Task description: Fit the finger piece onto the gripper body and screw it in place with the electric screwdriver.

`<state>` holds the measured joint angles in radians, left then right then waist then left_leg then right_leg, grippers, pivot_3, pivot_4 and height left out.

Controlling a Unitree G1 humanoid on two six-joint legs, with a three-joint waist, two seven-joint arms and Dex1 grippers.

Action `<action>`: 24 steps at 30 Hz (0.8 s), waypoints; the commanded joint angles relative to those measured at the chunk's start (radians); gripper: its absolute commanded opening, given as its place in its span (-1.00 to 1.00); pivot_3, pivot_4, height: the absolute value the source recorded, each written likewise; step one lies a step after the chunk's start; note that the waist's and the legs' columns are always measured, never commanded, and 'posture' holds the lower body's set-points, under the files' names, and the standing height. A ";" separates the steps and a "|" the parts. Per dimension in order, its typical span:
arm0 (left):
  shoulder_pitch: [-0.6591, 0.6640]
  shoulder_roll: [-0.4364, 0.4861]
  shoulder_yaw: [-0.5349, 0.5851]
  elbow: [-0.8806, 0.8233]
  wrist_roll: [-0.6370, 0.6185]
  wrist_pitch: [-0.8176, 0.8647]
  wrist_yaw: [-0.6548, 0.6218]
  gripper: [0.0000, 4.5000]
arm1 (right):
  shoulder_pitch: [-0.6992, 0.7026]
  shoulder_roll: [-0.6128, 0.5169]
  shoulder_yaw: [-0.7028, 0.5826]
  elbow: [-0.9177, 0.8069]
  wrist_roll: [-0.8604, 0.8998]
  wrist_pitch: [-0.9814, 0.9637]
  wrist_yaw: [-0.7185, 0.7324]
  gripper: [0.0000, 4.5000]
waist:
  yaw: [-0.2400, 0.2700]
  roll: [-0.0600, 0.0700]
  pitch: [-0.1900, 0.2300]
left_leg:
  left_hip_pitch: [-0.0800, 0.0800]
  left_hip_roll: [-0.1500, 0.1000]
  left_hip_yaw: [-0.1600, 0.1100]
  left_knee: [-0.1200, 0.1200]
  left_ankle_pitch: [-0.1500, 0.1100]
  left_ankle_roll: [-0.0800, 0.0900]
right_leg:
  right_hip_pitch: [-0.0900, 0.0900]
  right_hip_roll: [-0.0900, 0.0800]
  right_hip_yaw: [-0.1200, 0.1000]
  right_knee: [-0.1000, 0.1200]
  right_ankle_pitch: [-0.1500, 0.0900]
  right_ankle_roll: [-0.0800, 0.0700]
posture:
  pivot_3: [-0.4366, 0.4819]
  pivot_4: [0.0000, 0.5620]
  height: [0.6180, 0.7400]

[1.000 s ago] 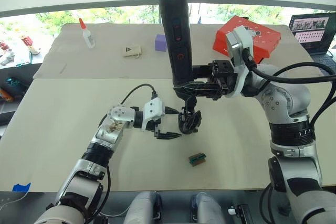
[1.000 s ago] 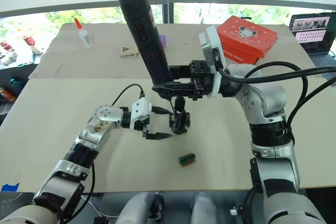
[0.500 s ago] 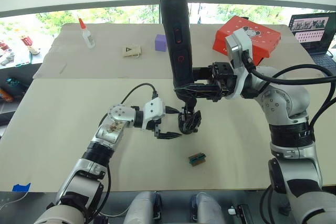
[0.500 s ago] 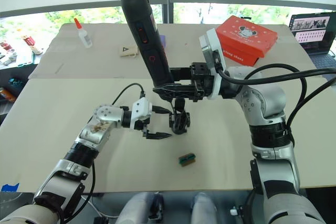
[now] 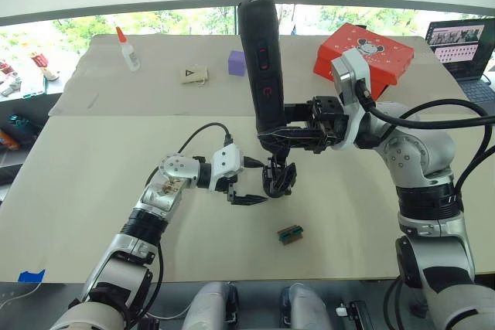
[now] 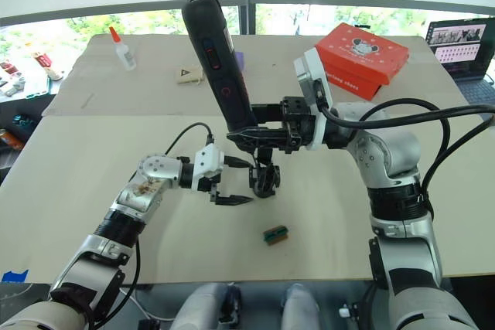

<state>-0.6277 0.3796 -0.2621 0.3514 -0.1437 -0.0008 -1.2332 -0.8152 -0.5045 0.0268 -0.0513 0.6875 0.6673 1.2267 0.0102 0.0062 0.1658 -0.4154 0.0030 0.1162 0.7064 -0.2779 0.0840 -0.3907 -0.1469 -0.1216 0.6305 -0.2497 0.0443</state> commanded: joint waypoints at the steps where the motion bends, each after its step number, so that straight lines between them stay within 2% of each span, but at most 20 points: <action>1: -0.007 -0.003 -0.002 -0.024 -0.002 -0.015 -0.002 1.00 | -0.017 0.002 -0.023 -0.046 0.018 -0.032 0.001 -0.14 | 0.000 0.000 0.000 | 0.000 0.000 0.000 0.000 0.000 0.000 | 0.000 0.000 0.000 0.000 0.000 0.000 | -0.05 -0.47 1.00; 24: -0.010 -0.009 -0.002 -0.022 0.002 -0.015 0.005 1.00 | -0.012 0.008 -0.011 -0.057 0.017 -0.028 -0.006 -0.14 | 0.000 0.000 0.000 | 0.000 0.000 0.000 0.000 0.000 0.000 | 0.000 0.000 0.000 0.000 0.000 0.000 | -0.05 -0.47 1.00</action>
<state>-0.6278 0.3761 -0.2621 0.3513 -0.1391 -0.0008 -1.2284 -0.8152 -0.4990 0.0302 -0.0600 0.6869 0.6654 1.2190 0.0100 0.0062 0.1658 -0.4154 0.0030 0.1161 0.7064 -0.2779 0.0840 -0.3907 -0.1469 -0.1216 0.6305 -0.2497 0.0443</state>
